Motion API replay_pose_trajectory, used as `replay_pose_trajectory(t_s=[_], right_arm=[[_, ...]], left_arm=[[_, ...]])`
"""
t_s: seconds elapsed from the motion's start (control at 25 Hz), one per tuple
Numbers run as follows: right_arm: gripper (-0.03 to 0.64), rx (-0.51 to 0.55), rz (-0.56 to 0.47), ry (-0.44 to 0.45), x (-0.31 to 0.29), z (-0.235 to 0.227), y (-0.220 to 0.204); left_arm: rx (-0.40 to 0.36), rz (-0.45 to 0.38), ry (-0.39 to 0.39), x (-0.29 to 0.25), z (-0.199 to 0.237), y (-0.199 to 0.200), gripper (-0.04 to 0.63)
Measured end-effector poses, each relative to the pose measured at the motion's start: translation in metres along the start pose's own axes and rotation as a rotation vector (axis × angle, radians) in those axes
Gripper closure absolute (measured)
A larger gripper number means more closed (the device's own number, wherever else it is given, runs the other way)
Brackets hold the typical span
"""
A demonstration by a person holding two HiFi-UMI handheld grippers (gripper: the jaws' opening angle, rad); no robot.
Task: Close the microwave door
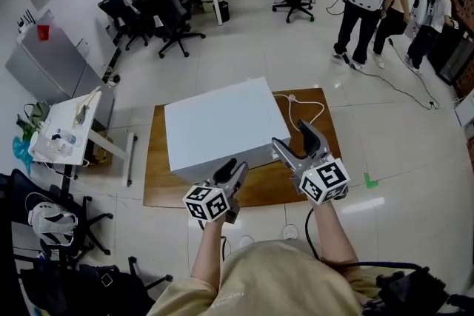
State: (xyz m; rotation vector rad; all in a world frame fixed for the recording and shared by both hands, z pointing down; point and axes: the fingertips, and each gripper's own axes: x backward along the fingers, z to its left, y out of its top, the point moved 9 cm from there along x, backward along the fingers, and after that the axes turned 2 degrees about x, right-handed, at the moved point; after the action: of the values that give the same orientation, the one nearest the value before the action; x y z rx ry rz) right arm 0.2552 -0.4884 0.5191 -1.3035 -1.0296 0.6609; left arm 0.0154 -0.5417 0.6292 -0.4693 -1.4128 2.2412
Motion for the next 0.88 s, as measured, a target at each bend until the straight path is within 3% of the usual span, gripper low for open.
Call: replay_pose_trajectory(t_s=[0.2,0.28,0.4,0.56,0.88], right_arm=[[0.278,-0.003,0.004,0.002,0.002,-0.004,-0.001],[0.278,-0.007,0.005,-0.001,0.006,-0.006,-0.006],[0.278,0.000,0.028,-0.017,0.007,-0.004,-0.008],[0.281,0.064,0.128,-0.054,0.002,-0.003,-0.008],[0.287,0.086,0.123,-0.046,0.003,-0.003,-0.009]], left_arm=[[-0.312,-0.141,0.149,0.014,-0.030,0.047,0.422],[-0.376,-0.173,0.194,0.017,-0.036,0.053,0.422],[-0.400,-0.226,0.244,0.027,-0.042,0.064,0.412],[-0.408,-0.284,0.313,0.034,-0.042,0.078,0.352],[-0.449,-0.300,0.322,0.032,-0.051,0.078,0.344]])
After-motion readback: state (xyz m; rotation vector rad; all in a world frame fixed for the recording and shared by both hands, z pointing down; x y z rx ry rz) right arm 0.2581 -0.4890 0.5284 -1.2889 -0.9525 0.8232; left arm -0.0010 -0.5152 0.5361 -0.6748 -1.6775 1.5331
